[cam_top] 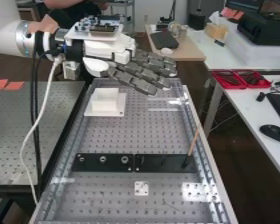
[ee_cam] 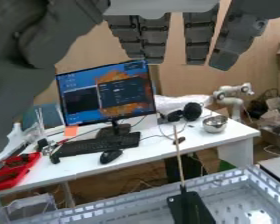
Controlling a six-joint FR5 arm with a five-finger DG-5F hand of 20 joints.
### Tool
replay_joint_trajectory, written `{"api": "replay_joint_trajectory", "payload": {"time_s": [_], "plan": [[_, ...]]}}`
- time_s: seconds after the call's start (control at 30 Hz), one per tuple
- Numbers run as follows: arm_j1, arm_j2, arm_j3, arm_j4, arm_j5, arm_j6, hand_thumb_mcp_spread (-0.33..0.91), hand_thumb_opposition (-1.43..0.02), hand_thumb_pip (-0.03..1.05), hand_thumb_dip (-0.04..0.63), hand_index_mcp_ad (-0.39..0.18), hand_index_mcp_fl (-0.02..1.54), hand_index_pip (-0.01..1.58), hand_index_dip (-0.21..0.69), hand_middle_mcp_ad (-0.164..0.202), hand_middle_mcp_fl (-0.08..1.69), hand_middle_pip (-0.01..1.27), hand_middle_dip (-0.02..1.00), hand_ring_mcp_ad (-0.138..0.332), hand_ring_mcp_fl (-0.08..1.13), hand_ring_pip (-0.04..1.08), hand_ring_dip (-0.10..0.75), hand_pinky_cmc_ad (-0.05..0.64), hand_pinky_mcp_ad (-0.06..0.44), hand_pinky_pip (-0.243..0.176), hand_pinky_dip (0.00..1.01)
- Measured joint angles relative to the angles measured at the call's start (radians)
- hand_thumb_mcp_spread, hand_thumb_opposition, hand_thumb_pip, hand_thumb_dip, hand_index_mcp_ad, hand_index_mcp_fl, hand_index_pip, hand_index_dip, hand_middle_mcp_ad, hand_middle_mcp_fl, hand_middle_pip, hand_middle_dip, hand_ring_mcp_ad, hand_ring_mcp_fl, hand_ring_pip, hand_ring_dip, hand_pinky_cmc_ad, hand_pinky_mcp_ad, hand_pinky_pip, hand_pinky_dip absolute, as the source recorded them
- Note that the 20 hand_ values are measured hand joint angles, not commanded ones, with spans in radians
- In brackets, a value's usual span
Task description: Grab the drill bit and place it in the clear container
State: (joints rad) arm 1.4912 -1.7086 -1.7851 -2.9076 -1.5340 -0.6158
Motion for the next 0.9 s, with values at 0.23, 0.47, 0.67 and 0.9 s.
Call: {"api": "replay_joint_trajectory", "payload": {"time_s": [0.23, 0.47, 0.67, 0.9], "plan": [[-0.011, -0.060, -0.039, 0.069, 0.030, 0.071, 0.13, -0.75, 0.22, 0.007, 0.103, 0.04, 0.09, 0.065, 0.106, 0.00, 0.15, 0.02, 0.265, 0.05, 0.12, -0.017, 0.351, 0.258, -0.073, 0.14], [-0.022, -0.141, -0.087, 0.171, 0.042, 0.124, 0.15, -0.75, 0.25, 0.007, 0.103, 0.04, 0.08, 0.129, 0.108, 0.00, 0.15, 0.02, 0.267, 0.05, 0.12, -0.017, 0.349, 0.260, -0.075, 0.15], [-0.022, -0.178, -0.130, 0.271, 0.082, 0.160, 0.16, -0.75, 0.32, 0.007, 0.103, 0.04, 0.08, 0.161, 0.108, 0.00, 0.15, 0.02, 0.269, 0.05, 0.12, -0.017, 0.349, 0.253, -0.075, 0.16], [-0.021, -0.225, -0.157, 0.351, 0.133, 0.192, 0.20, -0.75, 0.39, 0.007, 0.101, 0.04, 0.08, 0.188, 0.106, 0.00, 0.15, 0.02, 0.272, 0.05, 0.11, -0.017, 0.328, 0.236, -0.093, 0.18]]}}
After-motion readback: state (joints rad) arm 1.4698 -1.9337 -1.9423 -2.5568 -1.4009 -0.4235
